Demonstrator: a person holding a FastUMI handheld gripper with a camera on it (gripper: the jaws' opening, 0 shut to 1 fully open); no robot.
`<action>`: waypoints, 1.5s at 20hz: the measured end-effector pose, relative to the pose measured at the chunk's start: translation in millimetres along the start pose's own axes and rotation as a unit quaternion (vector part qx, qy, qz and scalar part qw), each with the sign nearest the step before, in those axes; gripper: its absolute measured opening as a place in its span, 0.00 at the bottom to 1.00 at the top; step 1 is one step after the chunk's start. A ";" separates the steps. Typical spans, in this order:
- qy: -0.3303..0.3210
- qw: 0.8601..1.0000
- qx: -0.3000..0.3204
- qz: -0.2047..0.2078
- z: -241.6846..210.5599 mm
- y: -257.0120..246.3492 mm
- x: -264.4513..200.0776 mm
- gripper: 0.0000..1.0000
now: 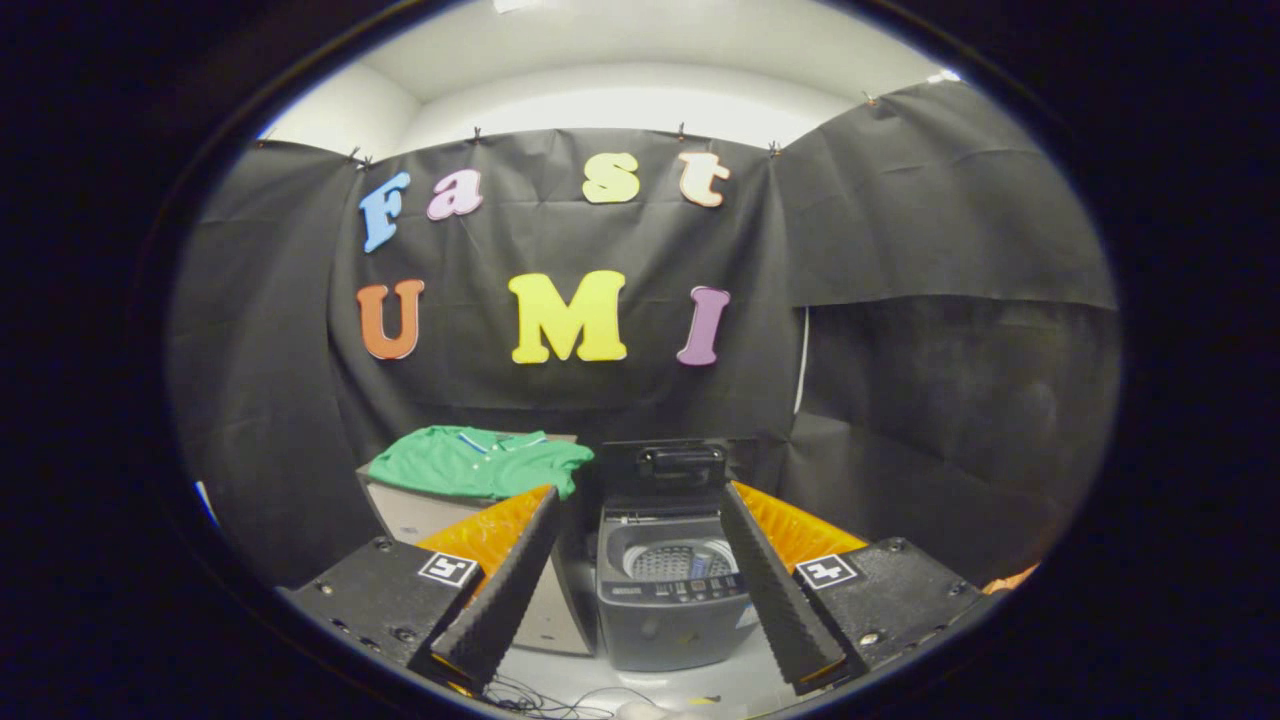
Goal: Put the clothes into the washing machine and then close the washing machine lid.
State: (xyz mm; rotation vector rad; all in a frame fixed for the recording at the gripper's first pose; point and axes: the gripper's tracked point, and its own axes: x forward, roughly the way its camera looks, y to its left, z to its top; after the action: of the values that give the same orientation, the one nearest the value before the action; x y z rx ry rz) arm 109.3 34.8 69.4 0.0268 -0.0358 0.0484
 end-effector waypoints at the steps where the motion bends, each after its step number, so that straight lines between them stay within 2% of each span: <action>1: 0.004 1.000 0.005 0.007 5.8 6.9 17.0 1.00; 7: 0.021 0.998 0.028 0.046 42.4 57.3 128.1 1.00; 13: 0.065 0.993 0.021 0.094 47.4 126.4 233.7 1.00; 18: 0.117 0.985 0.012 0.126 21.5 192.2 302.4 1.00; 23: 0.178 0.973 -0.009 0.146 -27.1 247.0 343.2 1.00; 26: 0.211 0.966 -0.019 0.148 -59.0 270.5 357.8 1.00; 30: 0.261 0.957 -0.021 0.126 -102.5 275.7 375.4 1.00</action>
State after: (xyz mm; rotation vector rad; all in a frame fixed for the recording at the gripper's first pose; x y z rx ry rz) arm 474.2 330.9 -12.2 -0.0345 0.4897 0.3085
